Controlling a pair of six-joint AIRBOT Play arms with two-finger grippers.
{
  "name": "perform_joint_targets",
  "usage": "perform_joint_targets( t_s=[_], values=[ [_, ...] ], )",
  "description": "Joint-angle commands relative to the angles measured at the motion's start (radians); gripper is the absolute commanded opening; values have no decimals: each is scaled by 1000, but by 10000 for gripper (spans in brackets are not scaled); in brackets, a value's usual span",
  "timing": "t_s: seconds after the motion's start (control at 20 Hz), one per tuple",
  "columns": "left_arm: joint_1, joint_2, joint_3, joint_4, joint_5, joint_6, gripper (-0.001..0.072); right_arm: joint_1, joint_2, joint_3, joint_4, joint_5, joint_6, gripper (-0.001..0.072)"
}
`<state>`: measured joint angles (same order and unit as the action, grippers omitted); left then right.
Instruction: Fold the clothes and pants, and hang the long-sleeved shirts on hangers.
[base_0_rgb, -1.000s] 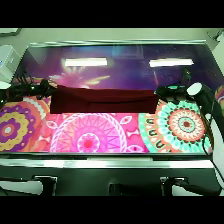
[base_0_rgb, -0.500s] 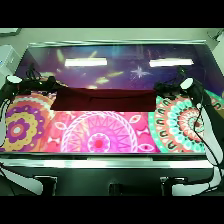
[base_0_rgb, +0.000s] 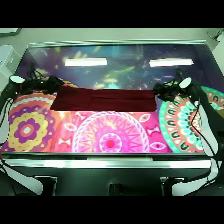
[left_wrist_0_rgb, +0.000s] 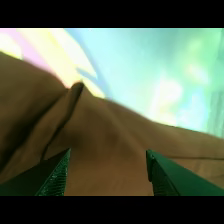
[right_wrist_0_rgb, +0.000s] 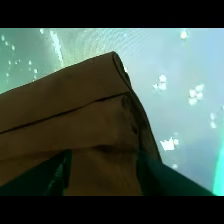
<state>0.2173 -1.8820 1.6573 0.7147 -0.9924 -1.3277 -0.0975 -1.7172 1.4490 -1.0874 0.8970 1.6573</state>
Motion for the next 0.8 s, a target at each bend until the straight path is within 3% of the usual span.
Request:
perform_joint_targets(
  t_s=[0.0, 0.15, 0.3, 0.4, 0.75],
  values=[
    [26, 9, 103, 2, -87, -2, 561, -74, -3, 107, 5, 211, 15, 523],
    [29, 42, 214, 148, -176, -83, 561, -184, -8, 145, 42, 320, 6, 669],
    [1, 78, 281, 358, -275, -200, 562, -256, -85, 145, 242, 445, -84, 682],
    [-21, 113, 284, 438, -314, -210, 561, -259, -149, 145, 361, 510, -166, 690],
    [-68, 184, 284, 472, -380, -210, 561, -241, -212, 145, 373, 371, -241, 688]
  ],
)
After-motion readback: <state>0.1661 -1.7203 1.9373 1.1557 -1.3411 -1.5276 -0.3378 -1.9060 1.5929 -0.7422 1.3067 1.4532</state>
